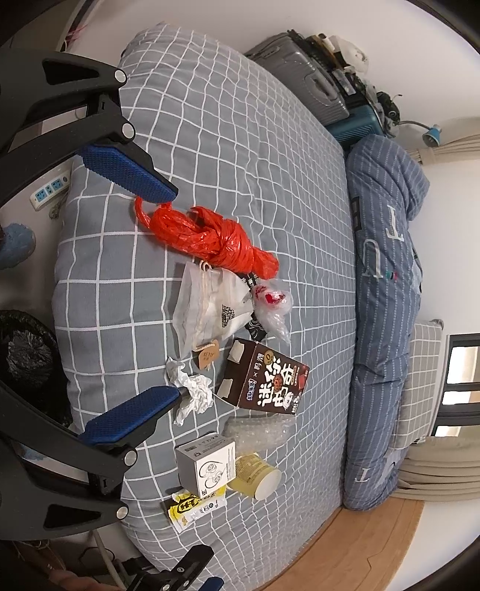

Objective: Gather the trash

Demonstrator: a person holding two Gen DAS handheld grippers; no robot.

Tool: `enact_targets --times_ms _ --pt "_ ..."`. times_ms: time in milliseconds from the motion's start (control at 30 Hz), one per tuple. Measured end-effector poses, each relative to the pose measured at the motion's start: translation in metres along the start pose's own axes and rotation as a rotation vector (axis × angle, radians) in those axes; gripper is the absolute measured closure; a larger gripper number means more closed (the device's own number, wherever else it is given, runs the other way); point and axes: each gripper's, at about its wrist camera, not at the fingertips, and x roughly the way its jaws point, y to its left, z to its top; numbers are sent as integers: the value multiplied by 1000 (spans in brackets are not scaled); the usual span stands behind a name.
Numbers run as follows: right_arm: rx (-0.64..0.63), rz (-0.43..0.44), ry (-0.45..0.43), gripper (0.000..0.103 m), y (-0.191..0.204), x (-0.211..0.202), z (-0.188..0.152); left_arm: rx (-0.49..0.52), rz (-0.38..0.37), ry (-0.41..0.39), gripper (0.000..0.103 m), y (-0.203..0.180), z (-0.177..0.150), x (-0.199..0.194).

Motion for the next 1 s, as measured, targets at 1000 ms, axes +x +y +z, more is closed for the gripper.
enact_targets --times_ms 1000 --pt "-13 6 -3 7 3 -1 0 -14 -7 5 6 2 -1 0"
